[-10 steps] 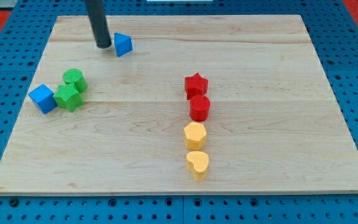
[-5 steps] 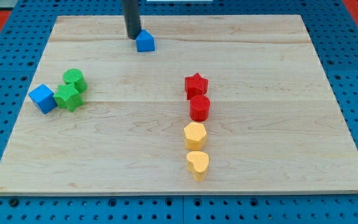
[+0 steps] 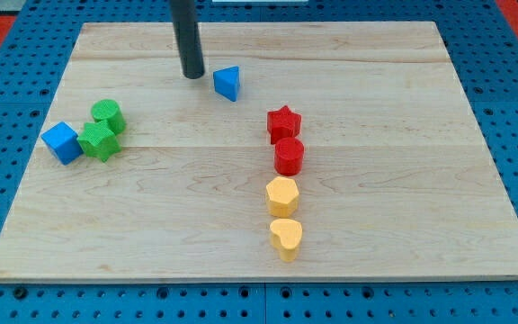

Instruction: Slide the blue triangle above the red star

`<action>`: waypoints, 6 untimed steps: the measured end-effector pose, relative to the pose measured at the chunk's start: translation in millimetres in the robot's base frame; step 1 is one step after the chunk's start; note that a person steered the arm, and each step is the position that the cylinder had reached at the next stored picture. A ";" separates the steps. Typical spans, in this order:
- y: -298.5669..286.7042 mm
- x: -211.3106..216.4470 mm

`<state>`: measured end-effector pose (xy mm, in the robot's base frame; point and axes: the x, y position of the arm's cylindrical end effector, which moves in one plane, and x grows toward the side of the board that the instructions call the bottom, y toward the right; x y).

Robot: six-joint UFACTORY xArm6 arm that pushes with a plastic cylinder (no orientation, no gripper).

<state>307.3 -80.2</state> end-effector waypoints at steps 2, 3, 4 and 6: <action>39.6 33.4; -0.8 62.2; 29.7 75.9; 57.9 56.9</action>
